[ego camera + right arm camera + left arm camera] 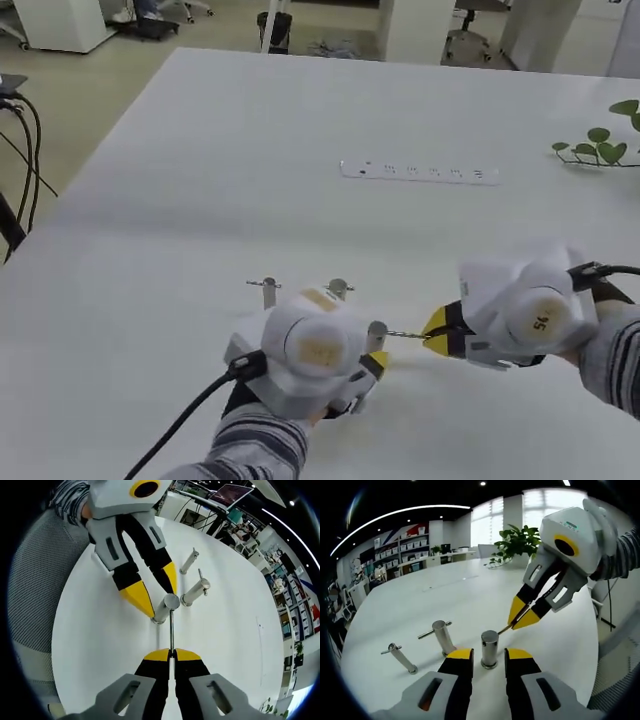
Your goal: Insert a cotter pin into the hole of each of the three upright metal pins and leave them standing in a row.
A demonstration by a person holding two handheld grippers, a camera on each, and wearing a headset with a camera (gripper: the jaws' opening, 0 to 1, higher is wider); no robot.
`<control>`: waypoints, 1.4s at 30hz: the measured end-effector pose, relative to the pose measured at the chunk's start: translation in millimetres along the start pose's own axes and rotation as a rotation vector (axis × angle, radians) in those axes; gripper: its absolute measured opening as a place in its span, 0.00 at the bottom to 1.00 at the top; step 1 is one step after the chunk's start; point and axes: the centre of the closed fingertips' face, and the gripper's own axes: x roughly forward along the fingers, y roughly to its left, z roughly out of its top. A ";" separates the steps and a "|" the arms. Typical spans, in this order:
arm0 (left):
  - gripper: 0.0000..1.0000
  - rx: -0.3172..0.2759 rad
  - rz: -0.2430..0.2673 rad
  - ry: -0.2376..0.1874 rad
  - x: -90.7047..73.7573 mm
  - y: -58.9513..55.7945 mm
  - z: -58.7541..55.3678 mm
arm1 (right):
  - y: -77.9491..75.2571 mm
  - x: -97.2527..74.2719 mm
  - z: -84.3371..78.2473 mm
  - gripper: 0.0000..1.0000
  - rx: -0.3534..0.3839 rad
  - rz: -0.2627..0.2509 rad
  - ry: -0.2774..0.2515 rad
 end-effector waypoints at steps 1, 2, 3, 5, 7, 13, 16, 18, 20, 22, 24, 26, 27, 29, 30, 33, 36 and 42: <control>0.21 -0.002 0.002 0.002 0.6 0.2 -0.3 | -0.1 -0.2 0.1 0.00 -0.003 -0.001 0.002; 0.21 -0.004 0.001 0.002 1.5 0.0 -0.4 | -0.2 -0.9 0.5 0.00 -0.007 -0.001 0.003; 0.21 -0.008 0.002 0.002 2.5 0.5 -0.2 | 0.0 -1.5 1.0 0.00 -0.010 0.000 0.001; 0.19 -0.023 0.009 -0.002 4.8 2.3 0.4 | 0.2 -2.7 1.5 0.00 -0.010 0.001 0.000; 0.17 -0.028 0.006 -0.004 5.8 1.8 0.9 | 0.0 -5.8 3.6 0.00 -0.011 -0.004 -0.006; 0.16 -0.031 -0.005 0.005 7.5 -0.9 -2.6 | -0.8 -8.0 5.4 0.00 -0.006 -0.011 -0.014; 0.15 -0.029 -0.006 0.005 7.8 -2.1 -2.4 | -0.1 -7.5 6.3 0.00 -0.006 -0.007 -0.014; 0.15 -0.031 -0.006 0.003 7.5 -1.7 -2.0 | 0.4 -7.5 6.7 0.00 -0.009 -0.006 -0.011; 0.14 -0.035 -0.004 0.003 7.3 -0.7 -2.3 | 1.0 -8.0 7.9 0.00 -0.010 -0.005 -0.012; 0.13 -0.039 -0.002 0.004 7.2 0.6 -2.7 | 3.2 -8.3 13.0 0.00 -0.006 0.004 -0.027; 0.11 -0.043 0.002 0.003 7.2 2.2 -3.3 | 3.4 -7.5 13.1 0.00 -0.017 0.002 -0.019; 0.10 -0.049 0.002 0.003 7.2 3.1 -3.9 | 3.4 -6.8 11.8 0.00 -0.004 0.003 -0.020; 0.10 -0.053 0.001 0.002 7.1 3.0 -3.9 | 3.3 -6.7 11.8 0.00 -0.002 0.003 -0.021; 0.10 -0.051 0.001 0.000 6.8 2.6 -3.6 | 3.9 -6.7 11.4 0.00 -0.002 0.004 -0.022; 0.10 -0.049 0.000 0.000 6.8 2.5 -3.6 | 4.0 -6.6 10.7 0.00 -0.006 0.005 -0.018; 0.10 -0.055 -0.006 -0.004 6.7 2.7 -3.9 | 3.8 -6.1 4.5 0.00 -0.008 0.006 0.001; 0.10 -0.059 -0.013 -0.005 6.4 2.6 -4.0 | 2.9 -6.7 1.6 0.00 0.010 0.004 0.004; 0.10 -0.053 -0.027 -0.007 6.7 2.2 -4.0 | 4.0 -6.0 4.4 0.00 0.001 0.007 0.000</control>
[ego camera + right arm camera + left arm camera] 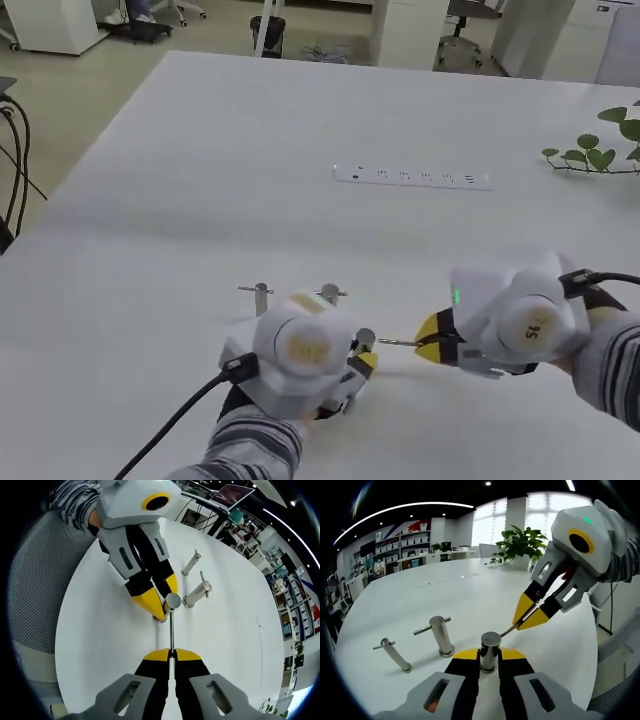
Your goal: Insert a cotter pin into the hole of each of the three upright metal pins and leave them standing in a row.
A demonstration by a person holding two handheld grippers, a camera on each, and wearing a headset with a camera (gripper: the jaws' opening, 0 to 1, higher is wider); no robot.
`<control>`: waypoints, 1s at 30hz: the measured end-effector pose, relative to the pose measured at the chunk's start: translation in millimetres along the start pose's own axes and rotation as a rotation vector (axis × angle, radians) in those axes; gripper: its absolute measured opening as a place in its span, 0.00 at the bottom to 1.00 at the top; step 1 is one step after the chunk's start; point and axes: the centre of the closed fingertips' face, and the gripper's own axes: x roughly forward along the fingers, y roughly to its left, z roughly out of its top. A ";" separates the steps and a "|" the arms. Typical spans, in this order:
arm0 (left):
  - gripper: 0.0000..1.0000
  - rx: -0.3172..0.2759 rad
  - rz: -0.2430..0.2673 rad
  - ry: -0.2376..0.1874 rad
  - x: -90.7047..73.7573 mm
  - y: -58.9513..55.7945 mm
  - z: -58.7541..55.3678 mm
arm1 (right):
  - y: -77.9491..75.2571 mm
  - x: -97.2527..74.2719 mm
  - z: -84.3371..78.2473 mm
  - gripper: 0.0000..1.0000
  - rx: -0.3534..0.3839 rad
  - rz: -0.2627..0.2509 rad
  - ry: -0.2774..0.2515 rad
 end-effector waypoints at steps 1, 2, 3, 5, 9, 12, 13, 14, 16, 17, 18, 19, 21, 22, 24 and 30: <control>0.10 0.001 -0.001 0.000 -0.1 0.0 0.0 | -0.4 0.5 0.6 0.00 -0.003 -0.001 -0.001; 0.10 -0.001 -0.003 -0.001 0.2 0.1 0.0 | -0.2 0.7 1.0 0.00 -0.004 0.000 0.000; 0.10 -0.001 -0.003 -0.002 0.2 0.2 0.0 | -0.1 0.9 1.7 0.00 -0.006 -0.001 -0.001; 0.10 0.000 -0.005 -0.003 0.1 -0.1 0.0 | 0.0 1.2 2.3 0.00 -0.006 0.001 -0.001; 0.10 0.010 -0.011 -0.002 -0.3 -1.1 -0.3 | -0.7 1.2 4.7 0.00 -0.010 -0.001 -0.005; 0.10 0.015 -0.014 -0.002 -0.4 -1.6 -0.3 | -2.3 2.5 6.0 0.00 -0.014 -0.004 -0.004; 0.10 0.011 -0.014 -0.002 -0.2 -1.5 -0.3 | -2.4 3.0 5.8 0.00 -0.018 -0.003 0.001; 0.10 0.010 -0.014 -0.002 -0.1 -1.4 -0.4 | -2.2 3.0 6.1 0.00 -0.025 -0.003 0.004; 0.10 0.011 -0.014 -0.003 -0.1 -1.4 -0.3 | -1.6 2.0 6.6 0.00 -0.027 -0.001 0.006; 0.10 0.012 -0.014 -0.003 -0.1 -1.4 -0.3 | -1.0 1.0 7.0 0.00 -0.021 0.001 0.005; 0.10 0.012 -0.014 -0.003 0.0 -1.3 -0.4 | -0.4 -0.4 8.6 0.00 -0.013 0.005 -0.004; 0.10 0.009 -0.013 -0.003 0.3 -1.1 -0.4 | -0.5 -0.4 9.7 0.00 -0.010 0.007 -0.011; 0.10 0.008 -0.013 -0.005 0.9 -0.9 -0.4 | -0.9 -1.4 12.9 0.00 -0.005 0.008 -0.023; 0.10 0.009 -0.013 -0.005 1.0 -1.1 -0.5 | -1.1 -1.9 16.8 0.00 -0.012 0.006 -0.032; 0.10 0.015 -0.008 -0.005 1.1 -0.7 -1.0 | -0.9 -0.3 18.0 0.00 -0.026 0.004 -0.026; 0.10 0.039 0.000 -0.015 2.5 -1.3 -2.1 | 0.4 4.9 28.8 0.00 0.005 0.017 -0.065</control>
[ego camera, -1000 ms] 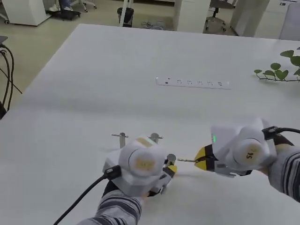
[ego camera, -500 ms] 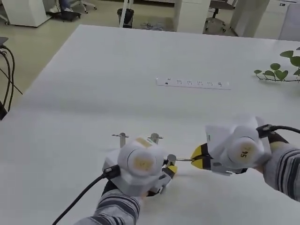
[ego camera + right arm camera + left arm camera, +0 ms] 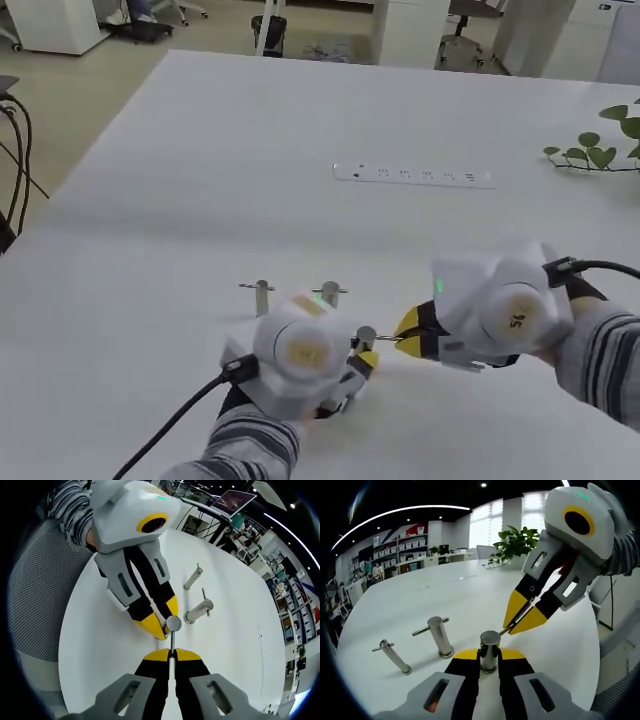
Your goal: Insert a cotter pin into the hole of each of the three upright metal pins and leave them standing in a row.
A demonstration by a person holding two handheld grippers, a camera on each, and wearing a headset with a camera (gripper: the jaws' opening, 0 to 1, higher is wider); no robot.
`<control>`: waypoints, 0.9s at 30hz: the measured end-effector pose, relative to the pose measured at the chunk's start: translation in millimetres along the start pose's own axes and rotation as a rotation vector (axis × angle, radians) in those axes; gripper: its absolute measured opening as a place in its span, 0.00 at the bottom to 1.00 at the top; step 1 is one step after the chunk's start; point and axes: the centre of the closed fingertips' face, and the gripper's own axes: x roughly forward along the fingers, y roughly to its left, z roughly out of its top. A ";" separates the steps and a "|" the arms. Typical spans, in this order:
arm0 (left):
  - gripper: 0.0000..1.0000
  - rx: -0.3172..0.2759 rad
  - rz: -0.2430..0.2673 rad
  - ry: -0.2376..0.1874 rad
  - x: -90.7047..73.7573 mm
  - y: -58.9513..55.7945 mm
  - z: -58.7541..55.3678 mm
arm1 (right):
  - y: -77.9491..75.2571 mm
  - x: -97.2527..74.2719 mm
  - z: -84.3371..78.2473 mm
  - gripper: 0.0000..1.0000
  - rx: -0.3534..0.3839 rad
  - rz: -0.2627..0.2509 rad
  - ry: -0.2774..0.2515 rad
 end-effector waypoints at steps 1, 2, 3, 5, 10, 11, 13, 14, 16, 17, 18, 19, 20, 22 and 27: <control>0.10 -0.003 0.001 -0.001 0.2 0.2 -0.2 | -0.2 1.2 1.4 0.00 0.007 0.000 -0.003; 0.10 -0.011 0.002 -0.002 0.3 0.4 -0.6 | -0.3 1.9 2.6 0.00 0.012 -0.001 -0.007; 0.10 -0.017 0.001 -0.004 0.3 0.5 -0.9 | 0.1 2.8 4.3 0.00 0.015 0.000 -0.011; 0.10 -0.025 0.003 -0.007 0.3 0.7 -1.4 | -0.2 3.6 6.3 0.00 0.019 0.000 -0.016; 0.10 -0.026 0.010 -0.001 0.6 0.7 -4.5 | -0.2 4.7 8.8 0.00 0.017 0.000 -0.021; 0.10 -0.025 0.011 0.001 0.6 0.8 -5.1 | -0.3 4.8 9.1 0.00 0.012 0.001 -0.022; 0.10 -0.034 0.007 0.005 -0.1 0.9 -5.6 | -0.4 4.9 9.3 0.00 0.011 0.001 -0.020; 0.10 -0.036 0.006 0.005 -0.3 0.8 -5.7 | 0.2 5.1 10.5 0.00 0.007 0.003 -0.027; 0.10 -0.032 0.005 0.005 0.0 1.1 -5.6 | 1.1 4.5 12.6 0.00 0.010 0.005 -0.041; 0.10 -0.031 0.005 0.005 0.0 1.0 -5.6 | 1.8 3.2 12.6 0.00 0.013 0.006 -0.041; 0.10 -0.030 0.005 0.006 0.0 0.9 -5.6 | 2.6 2.0 12.6 0.00 0.017 0.009 -0.039; 0.10 -0.030 0.004 0.006 -0.1 0.9 -5.6 | 3.0 0.4 12.6 0.02 0.023 0.010 -0.039; 0.10 -0.031 0.005 0.006 0.0 0.9 -5.6 | 3.0 -1.1 12.8 0.03 0.029 0.010 -0.043; 0.10 -0.032 0.004 0.006 0.0 0.9 -5.6 | 2.9 -4.2 11.4 0.04 0.048 0.010 -0.041; 0.10 -0.033 0.007 0.009 0.3 0.8 -6.7 | -1.3 -6.6 7.8 0.00 0.077 -0.002 -0.043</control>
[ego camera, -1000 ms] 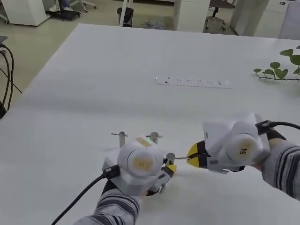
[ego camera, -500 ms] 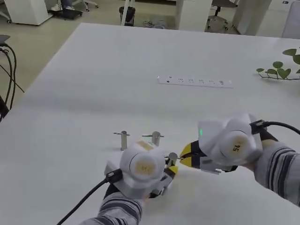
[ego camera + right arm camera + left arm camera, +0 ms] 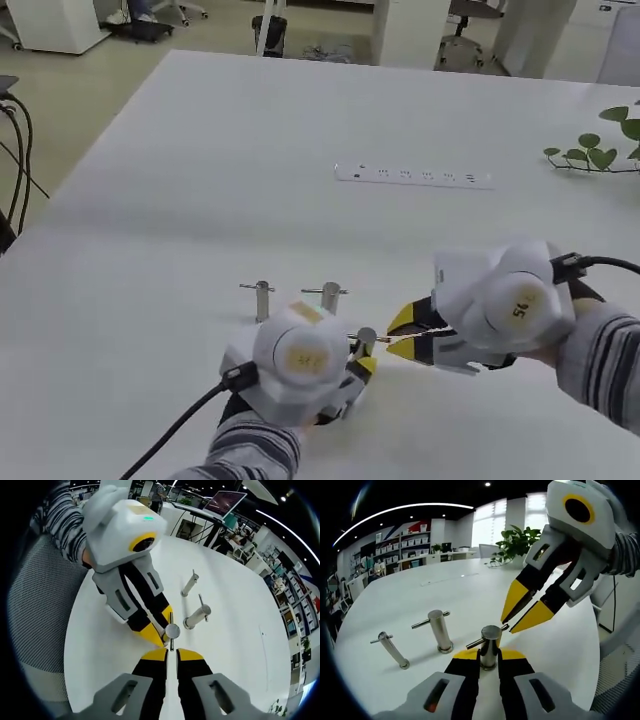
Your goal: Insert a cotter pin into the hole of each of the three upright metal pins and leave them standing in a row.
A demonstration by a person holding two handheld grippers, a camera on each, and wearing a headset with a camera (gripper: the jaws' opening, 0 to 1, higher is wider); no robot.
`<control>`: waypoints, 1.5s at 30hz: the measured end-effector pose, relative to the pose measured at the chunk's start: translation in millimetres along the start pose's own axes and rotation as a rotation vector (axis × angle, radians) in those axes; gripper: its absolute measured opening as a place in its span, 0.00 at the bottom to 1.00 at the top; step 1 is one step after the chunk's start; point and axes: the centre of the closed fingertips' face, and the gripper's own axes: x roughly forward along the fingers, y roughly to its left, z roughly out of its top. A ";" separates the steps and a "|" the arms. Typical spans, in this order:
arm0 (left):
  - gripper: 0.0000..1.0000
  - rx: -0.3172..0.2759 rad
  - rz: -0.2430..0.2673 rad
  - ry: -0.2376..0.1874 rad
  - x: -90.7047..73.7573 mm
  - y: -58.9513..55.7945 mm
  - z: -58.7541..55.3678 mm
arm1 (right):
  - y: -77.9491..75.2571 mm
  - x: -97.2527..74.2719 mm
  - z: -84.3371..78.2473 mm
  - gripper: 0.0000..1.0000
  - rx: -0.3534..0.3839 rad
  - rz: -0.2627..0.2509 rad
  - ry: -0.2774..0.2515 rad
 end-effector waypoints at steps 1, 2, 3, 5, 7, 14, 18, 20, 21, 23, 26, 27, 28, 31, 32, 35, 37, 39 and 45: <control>0.10 0.002 0.001 0.004 0.2 0.0 -1.1 | 0.0 0.3 0.2 0.00 0.001 -0.001 -0.001; 0.10 0.002 0.002 0.007 0.3 0.1 -1.9 | -0.2 0.7 0.4 0.00 0.006 -0.002 -0.002; 0.10 -0.002 0.001 0.007 0.3 0.1 -2.3 | -0.4 1.2 0.4 0.00 0.011 -0.005 -0.001; 0.10 -0.010 0.000 0.006 -0.1 -0.1 -2.3 | 0.2 2.2 1.2 0.00 0.013 -0.005 -0.004; 0.10 -0.007 0.000 0.007 -0.1 -0.2 -2.4 | 1.4 3.0 2.8 0.00 0.011 -0.001 -0.009; 0.10 -0.007 0.002 0.010 0.6 -0.2 -3.8 | 1.2 4.8 4.7 0.00 0.000 0.005 -0.004; 0.10 -0.002 0.005 0.012 1.0 -0.4 -4.3 | 1.4 5.3 4.6 0.00 -0.001 0.001 -0.004; 0.10 0.000 0.005 0.013 1.3 -0.5 -4.5 | 1.9 5.2 4.7 0.00 0.001 0.000 -0.005; 0.10 0.001 0.006 0.014 1.4 -0.5 -4.7 | 2.0 5.2 4.7 0.00 0.003 0.000 -0.006; 0.10 0.004 0.006 0.015 1.4 -0.5 -4.3 | 1.8 5.6 4.6 0.00 0.004 -0.003 -0.008; 0.10 0.010 0.005 0.017 1.1 -0.7 -4.3 | 1.9 7.0 5.1 0.00 0.010 -0.009 -0.013; 0.10 0.014 0.003 0.014 0.8 -1.0 -3.3 | 2.4 7.8 5.3 0.00 0.019 -0.008 -0.016; 0.11 0.015 0.000 0.012 0.5 -1.4 -2.4 | 2.8 8.4 5.6 0.00 0.029 -0.007 -0.018; 0.18 0.016 -0.005 0.010 -0.3 -2.7 -1.0 | 2.5 9.3 7.6 0.00 0.061 -0.010 -0.034; 0.21 0.021 -0.006 0.015 -0.7 -2.7 -1.7 | 2.1 9.6 7.7 0.02 0.069 -0.011 -0.034; 0.27 0.016 -0.005 0.025 -2.9 -0.8 -3.4 | 1.4 9.7 8.8 0.05 0.091 -0.011 -0.044; 0.29 0.017 -0.004 0.028 -5.7 0.8 -3.5 | 1.7 10.3 10.6 0.07 0.124 -0.002 -0.057; 0.34 0.022 -0.005 0.036 -9.3 2.3 -4.1 | 1.7 12.1 14.2 0.10 0.174 0.009 -0.086; 0.43 0.017 -0.010 0.054 -20.6 3.1 -5.2 | 0.4 22.2 16.6 0.13 0.287 0.032 -0.127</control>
